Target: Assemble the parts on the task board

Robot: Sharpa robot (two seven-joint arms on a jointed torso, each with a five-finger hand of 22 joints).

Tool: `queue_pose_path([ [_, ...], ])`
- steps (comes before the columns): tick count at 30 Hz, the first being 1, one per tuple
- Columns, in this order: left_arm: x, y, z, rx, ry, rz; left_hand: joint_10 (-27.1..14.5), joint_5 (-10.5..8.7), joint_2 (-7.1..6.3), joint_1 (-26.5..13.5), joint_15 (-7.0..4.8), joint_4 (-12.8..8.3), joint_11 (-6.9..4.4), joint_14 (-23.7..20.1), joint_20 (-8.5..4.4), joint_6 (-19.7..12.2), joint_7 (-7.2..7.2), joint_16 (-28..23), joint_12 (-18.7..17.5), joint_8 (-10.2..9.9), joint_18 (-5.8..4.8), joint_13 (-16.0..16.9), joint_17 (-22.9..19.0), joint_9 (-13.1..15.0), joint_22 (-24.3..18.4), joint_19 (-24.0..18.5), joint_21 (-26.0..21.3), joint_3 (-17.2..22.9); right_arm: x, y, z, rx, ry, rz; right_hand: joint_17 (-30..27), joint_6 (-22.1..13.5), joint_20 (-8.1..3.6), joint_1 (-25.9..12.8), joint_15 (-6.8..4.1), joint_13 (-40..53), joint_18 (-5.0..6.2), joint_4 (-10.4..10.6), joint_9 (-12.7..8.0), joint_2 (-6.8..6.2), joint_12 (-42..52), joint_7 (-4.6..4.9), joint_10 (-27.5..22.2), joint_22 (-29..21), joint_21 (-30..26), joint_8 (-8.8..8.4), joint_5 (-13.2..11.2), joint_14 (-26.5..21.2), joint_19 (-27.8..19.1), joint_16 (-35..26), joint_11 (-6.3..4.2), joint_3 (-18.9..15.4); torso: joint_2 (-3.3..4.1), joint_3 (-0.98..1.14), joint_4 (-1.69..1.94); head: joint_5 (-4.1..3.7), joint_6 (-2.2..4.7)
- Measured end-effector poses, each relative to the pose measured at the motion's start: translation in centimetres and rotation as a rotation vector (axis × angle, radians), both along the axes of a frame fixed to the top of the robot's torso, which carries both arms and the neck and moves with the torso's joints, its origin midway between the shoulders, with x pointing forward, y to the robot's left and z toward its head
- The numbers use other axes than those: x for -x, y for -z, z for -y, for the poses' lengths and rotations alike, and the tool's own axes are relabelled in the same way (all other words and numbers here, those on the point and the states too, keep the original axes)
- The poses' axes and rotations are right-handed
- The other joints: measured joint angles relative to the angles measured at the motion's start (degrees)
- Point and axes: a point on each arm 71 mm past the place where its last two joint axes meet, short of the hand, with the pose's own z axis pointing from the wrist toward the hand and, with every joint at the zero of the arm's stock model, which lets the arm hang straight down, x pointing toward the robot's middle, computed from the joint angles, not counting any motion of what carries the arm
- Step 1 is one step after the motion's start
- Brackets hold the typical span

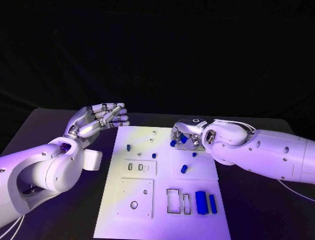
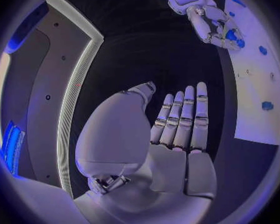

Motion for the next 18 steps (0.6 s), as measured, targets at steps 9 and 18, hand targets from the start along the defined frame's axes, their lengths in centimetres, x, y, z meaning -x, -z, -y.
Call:
queue_pose_path([
  [9, -0.04, 0.04, -0.08, -0.002, -0.002, -0.004, -0.42, 0.00, 0.00, 0.00, 0.20, 0.00, 0.00, -0.20, 0.10, -0.22, -0.21, 0.00, -0.27, 0.00, -0.01, 0.00, 0.09, -0.06, 0.00, -0.10, 0.00, 0.00, 0.13, -0.09, -0.23, -0.013, 0.001, 0.008, -2.44, -2.47, 0.84, -1.41, 0.36, -0.31, 0.00, 0.63, 0.12, -2.65, -0.18, 1.75, -2.56, -1.03, -0.45, -1.04, -1.46, 0.08, -0.85, -0.58, 1.30, -0.91, 0.17, -0.08, 0.10, -0.24, 0.14],
  [18, -0.07, 0.07, -0.17, -0.001, -0.004, -0.008, -0.41, 0.00, 0.00, 0.00, 0.20, 0.00, 0.00, -0.20, 0.21, -0.21, -0.21, 0.00, -0.27, 0.00, -0.01, -0.05, 0.10, -0.06, 0.00, -0.21, 0.00, 0.00, 0.26, -0.15, -0.43, -0.021, -0.001, 0.012, -2.67, -2.77, 0.84, -1.41, 0.63, -0.33, 0.00, 0.62, 0.11, -2.65, -0.18, 1.69, -2.60, -0.90, -0.45, -1.24, -1.46, 0.19, -0.84, -0.58, 1.34, -1.61, 0.33, -0.14, 0.16, -0.26, 0.16],
])
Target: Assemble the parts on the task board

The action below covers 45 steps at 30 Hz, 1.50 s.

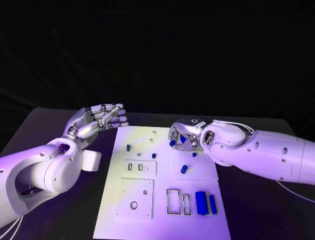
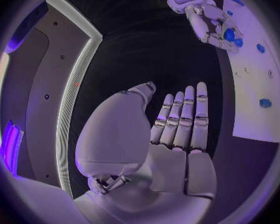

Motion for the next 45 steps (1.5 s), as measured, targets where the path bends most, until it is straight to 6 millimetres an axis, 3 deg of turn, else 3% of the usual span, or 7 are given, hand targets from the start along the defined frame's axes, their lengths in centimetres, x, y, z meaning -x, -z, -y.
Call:
queue_pose_path([
  [9, 0.0, 0.0, -0.1, 0.000, -0.001, -0.004, -0.21, 0.00, 0.00, 0.00, 0.00, 0.00, 0.21, 0.00, 0.00, 0.00, 0.00, 0.00, 0.00, -0.21, 0.00, 0.00, 0.00, 0.00, 0.00, 0.00, 0.00, 0.00, 0.0, -0.1, -0.2, -0.005, -0.001, 0.003, 0.04, -0.01, 0.00, 0.02, 0.00, 0.29, 0.01, 0.16, 0.26, 0.02, 0.00, -0.16, 0.03, 0.60, 0.00, 0.00, 0.00, 0.00, 0.00, 0.00, -0.03, -0.16, 0.14, -0.03, 0.05, -0.05, 0.04],
  [11, 0.0, 0.0, -0.1, 0.000, -0.001, -0.004, -0.21, 0.00, 0.00, 0.00, 0.00, 0.00, 0.21, 0.00, 0.00, 0.00, 0.00, 0.00, 0.00, -0.21, 0.00, 0.00, 0.00, 0.00, 0.00, 0.00, 0.00, 0.00, -0.1, -0.1, -0.2, -0.005, -0.001, 0.003, 0.37, 0.99, -0.04, 1.01, 0.00, 0.52, 0.00, 0.48, 0.66, 1.01, 0.40, -0.78, 1.20, 1.27, 0.50, 0.52, -0.22, 0.00, 0.04, 0.14, -0.63, 0.22, 0.15, -0.05, 0.08, -0.05, 0.00],
  [16, 0.0, 0.0, -0.1, 0.000, -0.002, -0.006, -0.33, 0.00, 0.00, 0.00, 0.00, 0.00, 0.10, 0.00, 0.00, -0.20, 0.20, 0.00, 0.00, -0.21, 0.00, 0.00, 0.03, -0.03, 0.01, 0.00, 0.00, 0.00, -0.1, -0.1, -0.2, -0.008, 0.000, 0.004, 1.20, 3.71, -1.27, 2.87, -1.34, 1.52, 0.00, 0.17, 1.97, 3.26, 1.24, -2.38, 5.12, 3.25, 1.75, 2.69, -4.98, 0.01, 1.27, 1.11, -1.84, 3.98, 0.21, -0.07, 0.11, -0.03, -0.07],
  [19, 0.0, 0.1, -0.1, -0.001, -0.003, -0.007, -0.54, 0.00, 0.00, 0.00, 0.00, -0.01, 0.13, 0.00, 0.00, -0.32, 0.09, 0.00, 0.00, -0.21, 0.00, 0.00, 0.14, -0.05, 0.00, 0.00, 0.00, 0.01, -0.1, -0.1, -0.2, -0.011, 0.002, 0.007, 1.67, 4.94, -2.06, 3.16, -2.18, 1.93, 0.00, -1.37, 3.24, 3.51, 2.44, -3.06, 5.87, 4.86, 2.67, 4.49, -6.38, -0.08, 2.06, 1.36, -1.56, 5.81, 0.25, -0.07, 0.10, -0.02, -0.09],
  [28, -0.1, 0.1, -0.2, -0.003, -0.005, -0.013, -0.95, 0.00, 0.00, 0.00, -0.23, -0.25, 0.13, 0.23, 0.09, -0.72, 0.09, 0.57, 0.00, -0.43, -0.01, 0.01, 0.70, -0.07, 0.01, 0.54, 0.49, 0.24, 0.0, -0.2, -0.3, -0.022, 0.005, 0.024, 1.83, 4.90, -2.27, 3.16, -2.17, 1.93, 0.00, -1.37, 3.61, 3.50, 2.88, -3.25, 5.87, 6.09, 3.33, 6.93, -6.29, -0.08, 2.27, 1.68, -1.56, 6.12, 0.33, -0.03, 0.08, 0.01, -0.12],
  [42, -0.2, 0.2, -0.3, -0.004, -0.006, -0.016, -1.12, 0.00, 0.00, 0.00, 0.00, -0.56, 0.30, 0.00, 0.09, -0.90, -0.09, 0.56, 0.00, -0.43, -0.02, 0.01, 0.76, -0.10, 0.01, 0.53, 0.49, 0.24, -0.2, -1.6, -2.5, -0.077, -0.006, 0.107, 1.69, 4.39, -2.48, 3.17, -2.17, 1.93, 0.00, -1.68, 4.91, 3.50, 2.87, -3.34, 5.87, 6.85, 3.60, 7.62, -5.84, -0.09, 2.48, 1.68, -1.56, 5.95, 0.42, -0.04, 0.10, 0.08, -0.01],
  [45, -0.2, 0.2, -0.3, -0.004, -0.004, -0.016, -1.12, 0.00, 0.00, 0.00, 0.00, -0.56, 0.30, 0.00, 0.09, -0.90, -0.09, 0.56, 0.00, -0.43, -0.02, 0.01, 0.76, -0.10, 0.01, 0.53, 0.49, 0.24, -0.5, -1.9, -3.0, -0.091, -0.003, 0.129, 1.82, 4.21, -2.60, 3.17, -2.16, 1.94, -0.90, -1.68, 5.75, 3.50, 2.86, -3.18, 5.87, 7.17, 3.95, 7.62, -5.80, -0.09, 2.60, 1.91, -1.56, 5.95, 0.46, -0.07, 0.19, -0.01, 0.01],
])
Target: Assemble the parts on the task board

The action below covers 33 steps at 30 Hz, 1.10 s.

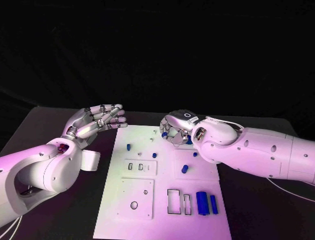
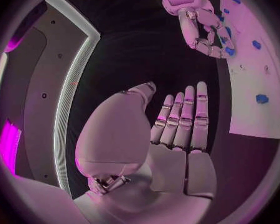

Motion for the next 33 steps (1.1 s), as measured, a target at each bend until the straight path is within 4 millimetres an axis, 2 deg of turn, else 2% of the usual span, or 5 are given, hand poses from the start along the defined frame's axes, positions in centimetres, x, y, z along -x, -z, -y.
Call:
queue_pose_path([
  [8, 0.0, 0.0, 0.1, 0.002, 0.004, 0.000, -0.10, 0.00, 0.00, 0.00, 0.00, 0.00, -0.10, 0.00, 0.00, 0.00, 0.00, 0.00, 0.00, 0.00, 0.01, 0.00, 0.00, 0.00, 0.00, 0.00, 0.00, 0.00, -0.5, -0.4, -1.1, -0.028, 0.000, 0.039, 0.09, -0.10, -0.09, 0.00, 0.00, 0.00, 0.00, -0.08, 1.00, 0.00, -0.15, 0.08, 0.00, 0.28, 0.00, -0.01, 0.02, 0.00, 0.08, 0.00, 0.00, 0.08, 0.05, -0.12, 0.10, 0.04, -0.14],
  [33, 0.0, -0.1, 0.2, 0.004, 0.010, 0.000, -0.42, 0.00, 0.00, 0.00, 0.00, 0.01, 0.01, 0.00, 0.00, -0.21, 0.21, -0.01, 0.00, 0.00, 0.00, 0.00, 0.03, 0.01, 0.00, -0.01, 0.00, 0.00, -1.9, -0.1, -2.9, -0.033, 0.008, 0.052, 0.09, -0.48, 0.13, 0.00, 0.01, 0.00, 0.00, -0.58, 1.05, 0.00, -0.06, 0.27, 0.00, 0.42, 0.27, -0.08, 0.07, 0.00, 0.29, 0.21, 0.00, 0.57, 0.15, -0.12, 0.04, 0.58, -0.58],
])
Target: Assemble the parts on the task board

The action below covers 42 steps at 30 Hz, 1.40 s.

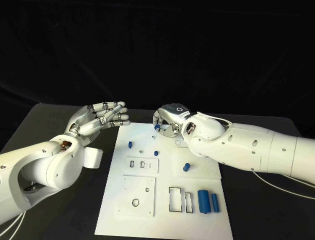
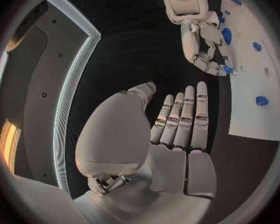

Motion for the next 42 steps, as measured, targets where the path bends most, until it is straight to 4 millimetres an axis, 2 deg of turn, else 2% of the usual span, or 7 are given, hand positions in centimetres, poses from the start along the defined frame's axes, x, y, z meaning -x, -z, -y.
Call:
queue_pose_path([
  [19, 0.0, -0.1, 0.0, 0.000, 0.001, 0.001, 0.00, 0.00, 0.00, 0.00, 0.00, 0.00, 0.00, 0.00, 0.00, 0.00, 0.00, 0.00, 0.00, 0.00, 0.00, 0.00, 0.01, 0.01, 0.00, 0.00, 0.00, 0.00, -0.6, 0.7, -0.5, 0.013, 0.011, -0.025, -0.19, -0.71, 0.00, 0.00, 0.00, 0.00, 0.00, -0.38, 0.17, 0.00, -0.36, 0.08, -0.21, -0.32, 0.00, 0.12, 0.27, 0.00, 0.00, 0.00, -0.21, 0.06, 0.06, -0.01, -0.08, 0.12, -0.32],
  [24, -0.1, -0.1, 0.0, 0.000, 0.001, 0.001, 0.01, 0.00, 0.00, 0.00, 0.22, -0.11, -0.01, -0.21, 0.00, -0.17, -0.17, 0.00, 0.00, 0.00, 0.00, 0.00, 0.03, 0.01, 0.00, 0.00, 0.00, 0.11, -0.6, 0.9, -0.5, 0.017, 0.012, -0.032, -1.04, -3.28, 0.47, -0.38, 0.53, 0.02, 0.01, -0.45, 0.25, 0.27, -1.03, 0.97, -1.49, -0.78, -0.46, -0.60, 1.15, 0.09, -0.48, 0.00, -0.60, -0.01, 0.05, -0.01, -0.08, 0.08, -0.34],
  [27, -0.1, -0.1, 0.0, 0.000, 0.001, 0.001, 0.01, 0.00, 0.00, 0.00, 0.21, -0.16, -0.01, -0.21, 0.00, -0.22, -0.22, 0.00, 0.00, 0.00, 0.00, 0.00, 0.05, 0.01, 0.00, 0.00, 0.00, 0.16, -0.7, 1.0, -0.5, 0.019, 0.011, -0.036, -0.84, -3.97, 0.84, -1.98, 0.66, 4.42, 0.01, -2.36, 0.15, -0.43, -1.93, 1.55, -2.71, -0.34, -0.46, -0.77, 2.32, 0.02, -0.43, 0.00, 0.04, 1.40, 0.04, -0.02, -0.08, 0.04, -0.40],
  [30, -0.1, -0.1, 0.0, -0.001, 0.001, 0.001, 0.00, 0.00, 0.00, 0.00, 0.21, -0.16, -0.01, -0.21, 0.00, -0.22, -0.22, -0.01, 0.00, 0.00, 0.00, 0.00, 0.05, 0.01, 0.00, 0.00, 0.00, 0.16, -0.7, 1.0, -0.5, 0.019, 0.012, -0.038, -1.19, -5.03, 1.38, -3.23, 1.36, 4.89, 0.01, -2.37, 0.15, -1.67, -2.60, 1.97, -4.39, -0.76, -0.73, -1.11, 2.75, -0.08, -0.97, 0.00, 0.44, 0.78, 0.02, -0.02, -0.08, 0.04, -0.44],
  [35, -0.1, -0.1, 0.0, -0.001, 0.000, 0.000, 0.01, 0.00, 0.00, 0.00, 0.21, -0.16, -0.01, -0.21, 0.00, -0.22, -0.22, -0.01, 0.00, 0.00, 0.00, 0.00, 0.05, 0.01, 0.00, 0.00, 0.00, 0.16, -0.5, 0.9, -0.3, 0.017, 0.012, -0.038, -2.61, -9.20, 2.79, -4.92, 2.27, 3.59, 0.01, -1.19, -0.63, -3.40, -2.72, 2.61, -10.27, -3.01, -2.68, -3.52, 1.77, -0.22, -2.38, -0.22, 1.63, -5.34, -0.01, -0.01, -0.08, 0.12, -0.37],
  [38, -0.1, -0.1, 0.0, -0.001, 0.000, 0.000, 0.01, 0.00, 0.10, 0.10, 0.01, -0.64, -0.01, -0.42, 0.00, -0.22, -0.22, -0.01, 0.00, 0.00, 0.00, 0.00, 0.19, 0.01, -0.06, 0.00, 0.00, 0.65, -0.3, 0.9, -0.1, 0.015, 0.012, -0.038, -3.14, -10.25, 2.88, -3.13, 2.27, 3.46, 0.01, -0.42, -0.91, -2.50, -1.28, 2.29, -11.92, -3.45, -3.17, -4.56, 1.77, -0.21, -2.48, -0.23, 1.43, -11.56, -0.01, -0.01, -0.09, 0.16, -0.33],
  [42, -0.1, -0.1, -0.1, -0.002, -0.002, 0.000, 0.01, 0.00, 0.30, 0.30, 0.00, -0.79, -0.01, -0.43, 0.00, -0.22, -0.22, -0.01, 0.00, 0.00, 0.00, 0.00, 0.22, 0.01, -0.07, 0.00, 0.00, 0.79, 0.3, 0.7, 1.0, 0.008, 0.016, -0.038, -3.43, -10.25, 2.88, -1.34, 2.27, 3.41, 0.01, 0.67, -1.03, -1.67, 0.11, 2.29, -12.26, -3.27, -3.17, -4.82, 1.87, -0.21, -2.48, -0.23, 1.50, -15.90, -0.01, 0.05, -0.14, 0.25, -0.29],
])
